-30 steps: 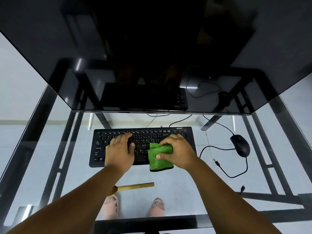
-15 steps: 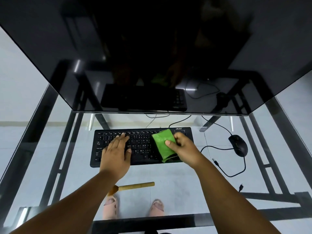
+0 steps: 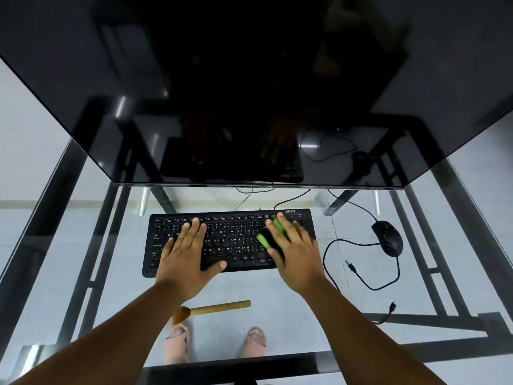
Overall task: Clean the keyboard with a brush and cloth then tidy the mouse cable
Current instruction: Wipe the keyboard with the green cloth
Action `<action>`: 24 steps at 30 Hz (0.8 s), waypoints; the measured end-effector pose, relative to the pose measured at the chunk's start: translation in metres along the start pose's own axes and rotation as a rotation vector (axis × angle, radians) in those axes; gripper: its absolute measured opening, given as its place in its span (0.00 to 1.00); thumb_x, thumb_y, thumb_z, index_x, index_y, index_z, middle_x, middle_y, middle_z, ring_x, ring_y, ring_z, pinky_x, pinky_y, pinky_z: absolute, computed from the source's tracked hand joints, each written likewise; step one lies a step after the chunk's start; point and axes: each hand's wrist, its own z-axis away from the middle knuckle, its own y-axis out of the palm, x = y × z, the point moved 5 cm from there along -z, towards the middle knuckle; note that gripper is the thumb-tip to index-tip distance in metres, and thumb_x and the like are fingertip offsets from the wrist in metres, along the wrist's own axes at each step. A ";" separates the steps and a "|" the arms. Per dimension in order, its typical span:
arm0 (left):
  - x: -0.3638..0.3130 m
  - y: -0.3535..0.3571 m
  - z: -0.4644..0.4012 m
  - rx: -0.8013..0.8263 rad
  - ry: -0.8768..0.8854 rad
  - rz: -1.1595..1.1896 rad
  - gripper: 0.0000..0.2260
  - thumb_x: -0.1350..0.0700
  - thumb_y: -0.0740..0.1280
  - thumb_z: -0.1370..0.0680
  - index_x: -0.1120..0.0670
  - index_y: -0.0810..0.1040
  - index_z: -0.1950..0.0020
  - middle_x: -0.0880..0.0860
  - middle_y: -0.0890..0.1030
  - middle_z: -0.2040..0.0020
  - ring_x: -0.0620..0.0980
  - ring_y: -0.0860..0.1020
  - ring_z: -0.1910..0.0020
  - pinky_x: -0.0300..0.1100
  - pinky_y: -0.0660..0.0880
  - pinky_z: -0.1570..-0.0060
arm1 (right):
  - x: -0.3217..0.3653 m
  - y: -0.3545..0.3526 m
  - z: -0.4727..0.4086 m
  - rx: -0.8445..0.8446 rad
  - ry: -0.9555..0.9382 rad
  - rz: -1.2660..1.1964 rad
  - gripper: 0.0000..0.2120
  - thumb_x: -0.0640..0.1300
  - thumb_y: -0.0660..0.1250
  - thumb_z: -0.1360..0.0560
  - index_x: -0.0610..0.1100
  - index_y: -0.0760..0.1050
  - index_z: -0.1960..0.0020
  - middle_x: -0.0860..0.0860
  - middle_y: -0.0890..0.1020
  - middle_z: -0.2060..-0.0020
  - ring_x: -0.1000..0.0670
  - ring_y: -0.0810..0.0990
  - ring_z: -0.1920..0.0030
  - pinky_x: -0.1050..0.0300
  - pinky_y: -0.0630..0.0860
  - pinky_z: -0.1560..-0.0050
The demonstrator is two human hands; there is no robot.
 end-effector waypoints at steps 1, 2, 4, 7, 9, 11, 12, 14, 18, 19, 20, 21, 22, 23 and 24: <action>0.002 0.000 0.000 0.002 0.002 -0.006 0.47 0.24 0.46 0.33 0.49 0.42 0.21 0.46 0.39 0.22 0.45 0.38 0.24 0.50 0.42 0.25 | -0.005 0.000 0.000 -0.032 0.059 0.000 0.29 0.56 0.55 0.19 0.62 0.47 0.22 0.57 0.52 0.21 0.45 0.58 0.25 0.43 0.66 0.33; 0.004 0.001 0.001 0.005 0.007 -0.017 0.48 0.24 0.47 0.33 0.49 0.41 0.21 0.45 0.38 0.22 0.45 0.37 0.24 0.50 0.41 0.25 | -0.010 0.000 -0.002 -0.066 0.135 -0.018 0.28 0.55 0.54 0.19 0.60 0.48 0.22 0.56 0.53 0.21 0.44 0.60 0.26 0.43 0.67 0.34; 0.005 0.002 0.001 0.013 0.012 -0.029 0.48 0.24 0.49 0.32 0.49 0.40 0.21 0.45 0.36 0.23 0.45 0.36 0.24 0.50 0.41 0.25 | -0.014 -0.001 -0.009 -0.115 0.294 -0.090 0.27 0.54 0.55 0.19 0.57 0.52 0.22 0.53 0.55 0.22 0.43 0.62 0.28 0.43 0.67 0.35; 0.006 0.003 0.002 0.020 0.015 -0.041 0.49 0.24 0.52 0.32 0.49 0.38 0.22 0.45 0.35 0.23 0.45 0.35 0.24 0.50 0.41 0.25 | -0.004 0.001 -0.022 -0.100 0.350 -0.154 0.30 0.56 0.57 0.20 0.52 0.53 0.22 0.52 0.55 0.22 0.43 0.61 0.27 0.43 0.65 0.31; 0.005 0.004 0.002 0.018 0.020 -0.056 0.50 0.24 0.52 0.33 0.48 0.36 0.22 0.45 0.34 0.23 0.46 0.34 0.24 0.51 0.41 0.25 | 0.010 0.001 -0.025 -0.059 0.215 -0.156 0.31 0.56 0.59 0.22 0.52 0.53 0.22 0.54 0.54 0.22 0.45 0.60 0.27 0.43 0.65 0.30; 0.006 0.005 0.003 0.007 0.023 -0.060 0.49 0.25 0.55 0.32 0.48 0.36 0.22 0.45 0.33 0.23 0.46 0.34 0.24 0.51 0.41 0.25 | 0.017 0.002 -0.019 -0.021 0.047 -0.109 0.30 0.54 0.59 0.21 0.55 0.53 0.22 0.57 0.53 0.22 0.47 0.60 0.26 0.43 0.65 0.30; 0.006 0.005 0.003 0.003 0.023 -0.059 0.49 0.26 0.57 0.31 0.48 0.37 0.22 0.44 0.33 0.24 0.45 0.34 0.25 0.51 0.41 0.25 | 0.015 0.002 -0.015 -0.020 0.005 -0.082 0.29 0.53 0.59 0.21 0.55 0.54 0.23 0.58 0.53 0.22 0.47 0.60 0.27 0.44 0.66 0.31; 0.006 0.005 0.003 0.001 0.026 -0.056 0.49 0.28 0.59 0.30 0.48 0.37 0.22 0.44 0.33 0.24 0.45 0.34 0.25 0.50 0.41 0.25 | -0.004 0.000 -0.008 -0.077 0.059 -0.060 0.28 0.51 0.60 0.22 0.54 0.57 0.23 0.56 0.58 0.23 0.46 0.65 0.30 0.46 0.69 0.34; 0.005 0.005 0.003 -0.006 0.024 -0.057 0.49 0.28 0.60 0.30 0.48 0.37 0.22 0.44 0.33 0.24 0.46 0.34 0.24 0.51 0.41 0.25 | -0.048 -0.004 -0.012 -0.222 0.391 -0.163 0.26 0.47 0.63 0.22 0.46 0.64 0.25 0.48 0.64 0.26 0.40 0.70 0.35 0.46 0.69 0.35; 0.005 0.005 0.003 -0.008 0.023 -0.058 0.49 0.28 0.60 0.30 0.48 0.37 0.22 0.44 0.33 0.24 0.46 0.35 0.24 0.51 0.41 0.25 | -0.050 -0.004 -0.018 -0.211 0.431 -0.184 0.26 0.47 0.62 0.21 0.45 0.63 0.25 0.48 0.63 0.25 0.40 0.69 0.34 0.46 0.68 0.34; 0.005 0.005 0.003 -0.008 0.023 -0.060 0.49 0.28 0.60 0.30 0.48 0.37 0.22 0.44 0.33 0.24 0.46 0.35 0.24 0.51 0.42 0.25 | -0.048 -0.005 -0.024 -0.199 0.441 -0.197 0.26 0.47 0.61 0.21 0.45 0.62 0.25 0.48 0.62 0.25 0.41 0.68 0.33 0.45 0.68 0.33; 0.005 0.005 0.003 -0.007 0.022 -0.063 0.49 0.28 0.59 0.30 0.48 0.37 0.22 0.44 0.33 0.24 0.46 0.34 0.24 0.51 0.42 0.25 | -0.042 -0.006 -0.030 -0.192 0.422 -0.200 0.26 0.47 0.61 0.21 0.46 0.62 0.25 0.49 0.62 0.25 0.41 0.67 0.32 0.45 0.68 0.34; 0.005 0.005 0.003 -0.006 0.021 -0.066 0.49 0.28 0.59 0.30 0.48 0.36 0.22 0.44 0.33 0.24 0.46 0.34 0.24 0.51 0.41 0.25 | -0.034 -0.007 -0.035 -0.186 0.373 -0.198 0.25 0.47 0.61 0.21 0.46 0.63 0.25 0.49 0.63 0.25 0.42 0.67 0.32 0.46 0.68 0.34; 0.005 0.005 0.003 -0.005 0.022 -0.067 0.48 0.28 0.59 0.30 0.48 0.36 0.22 0.44 0.33 0.24 0.46 0.34 0.24 0.51 0.41 0.25 | -0.025 -0.008 -0.038 -0.172 0.295 -0.193 0.25 0.47 0.62 0.22 0.47 0.64 0.25 0.50 0.64 0.26 0.43 0.67 0.33 0.46 0.68 0.34; 0.004 0.004 0.003 -0.004 0.025 -0.067 0.48 0.28 0.59 0.30 0.48 0.36 0.22 0.44 0.33 0.24 0.46 0.34 0.24 0.51 0.41 0.25 | -0.016 -0.008 -0.039 -0.153 0.197 -0.186 0.25 0.46 0.63 0.22 0.48 0.65 0.26 0.51 0.65 0.26 0.43 0.68 0.33 0.47 0.68 0.34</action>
